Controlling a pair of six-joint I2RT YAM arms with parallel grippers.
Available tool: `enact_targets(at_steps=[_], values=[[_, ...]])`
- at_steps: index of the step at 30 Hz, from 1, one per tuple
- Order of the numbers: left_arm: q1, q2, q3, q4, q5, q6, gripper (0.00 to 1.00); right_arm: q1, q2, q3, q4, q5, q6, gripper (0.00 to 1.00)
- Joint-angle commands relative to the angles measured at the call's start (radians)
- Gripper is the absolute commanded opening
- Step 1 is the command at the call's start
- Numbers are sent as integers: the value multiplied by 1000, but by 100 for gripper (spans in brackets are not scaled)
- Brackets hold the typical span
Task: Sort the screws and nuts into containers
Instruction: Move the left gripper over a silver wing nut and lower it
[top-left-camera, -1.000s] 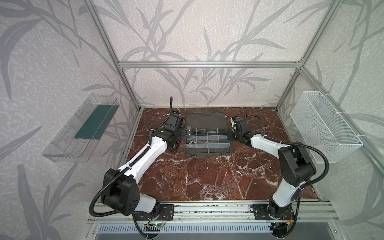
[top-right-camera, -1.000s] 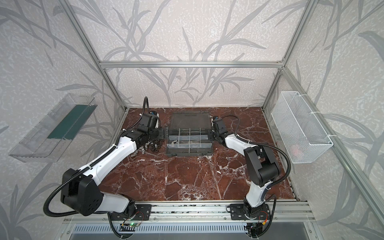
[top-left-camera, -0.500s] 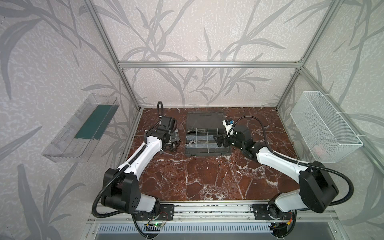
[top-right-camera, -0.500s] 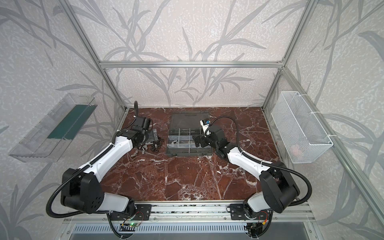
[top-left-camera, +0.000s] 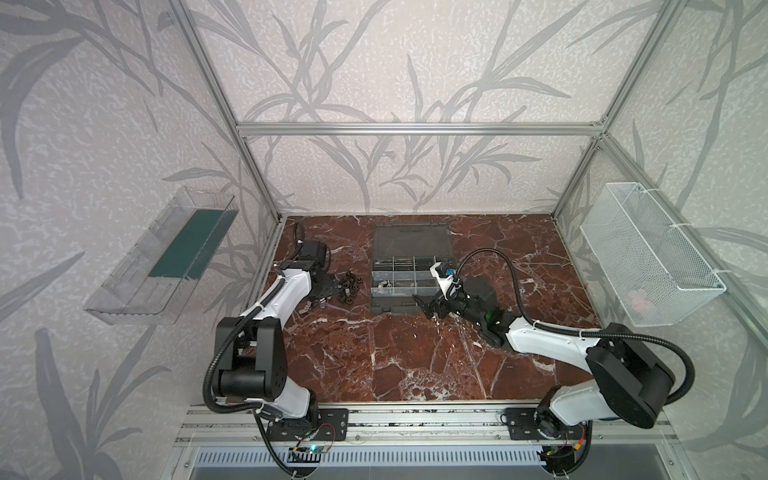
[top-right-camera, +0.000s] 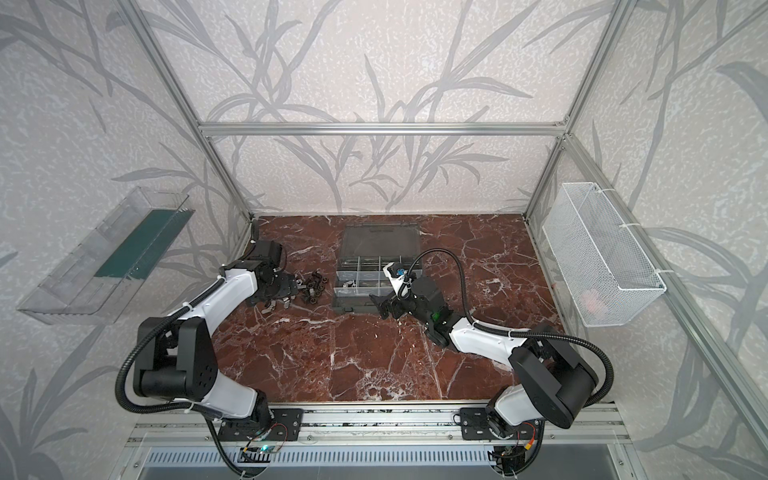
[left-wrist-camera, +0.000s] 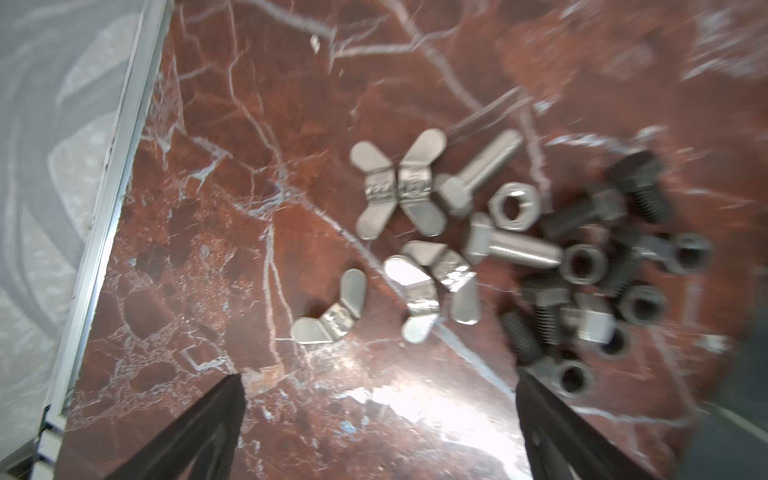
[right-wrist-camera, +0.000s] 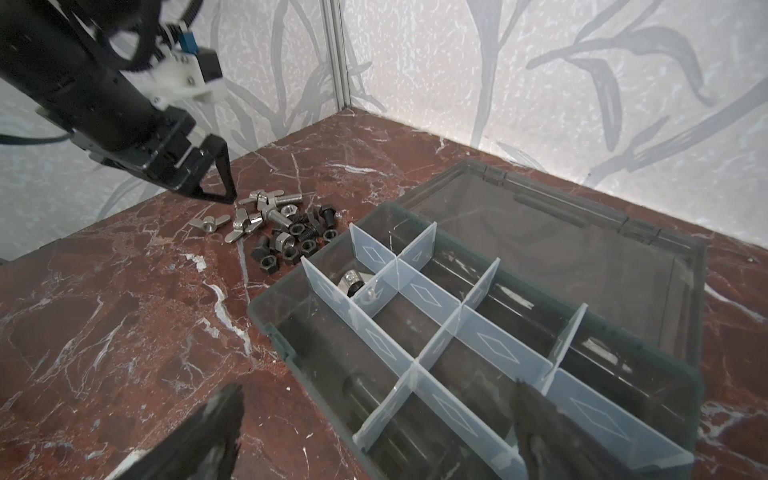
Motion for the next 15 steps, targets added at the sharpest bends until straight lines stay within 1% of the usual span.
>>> enact_targets(at_steps=[1,2,3,4,7,8,12,15], values=[[29,87,98,-99,4,54,97,11,25,-3,102,-34,-8,99],[29,128,158,-173,7,51,95,13,27,-4,109,-43,-8,99],[29,152,188,-204,29,58,90,16,32,-6,116,-51,-10,99],[28,162,194,-210,47,65,89,18,34,-4,117,-57,-14,99],[33,154,147,-164,15,77,91,19,40,-8,116,-61,-17,99],[37,155,139,-154,8,82,92,18,42,-10,148,-61,-19,99],[43,171,156,-150,42,98,92,18,56,-18,188,-93,-3,99],[48,187,154,-144,32,108,92,18,66,-19,199,-100,22,99]])
